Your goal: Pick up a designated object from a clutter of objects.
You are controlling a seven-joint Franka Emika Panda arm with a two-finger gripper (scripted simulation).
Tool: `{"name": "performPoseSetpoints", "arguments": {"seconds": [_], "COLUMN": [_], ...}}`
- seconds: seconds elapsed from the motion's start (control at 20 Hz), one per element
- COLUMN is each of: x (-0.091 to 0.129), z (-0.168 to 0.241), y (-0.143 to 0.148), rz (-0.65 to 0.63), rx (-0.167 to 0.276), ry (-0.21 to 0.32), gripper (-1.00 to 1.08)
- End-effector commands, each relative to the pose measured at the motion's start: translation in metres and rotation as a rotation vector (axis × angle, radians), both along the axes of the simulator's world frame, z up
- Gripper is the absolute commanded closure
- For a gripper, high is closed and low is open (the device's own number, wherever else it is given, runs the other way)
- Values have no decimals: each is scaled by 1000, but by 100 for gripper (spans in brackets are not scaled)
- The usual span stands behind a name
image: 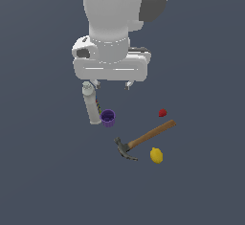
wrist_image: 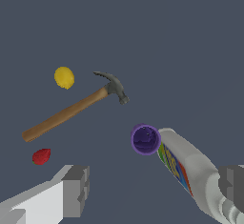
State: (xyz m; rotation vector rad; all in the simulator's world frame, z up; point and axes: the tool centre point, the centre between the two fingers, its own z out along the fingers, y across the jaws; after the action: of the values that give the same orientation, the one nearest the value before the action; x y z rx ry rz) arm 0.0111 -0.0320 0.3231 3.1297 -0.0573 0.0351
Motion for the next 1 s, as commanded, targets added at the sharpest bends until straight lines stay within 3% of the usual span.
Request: {"name": "performPoseSetpoints", "arguments": {"seconds": [0.0, 0.95], "x": [0, -1], "z": [0, 2], "y": [0, 14], "rz": [0, 48], "rx": [0, 17], "ry": [0, 8], "gripper": [-92, -92]}}
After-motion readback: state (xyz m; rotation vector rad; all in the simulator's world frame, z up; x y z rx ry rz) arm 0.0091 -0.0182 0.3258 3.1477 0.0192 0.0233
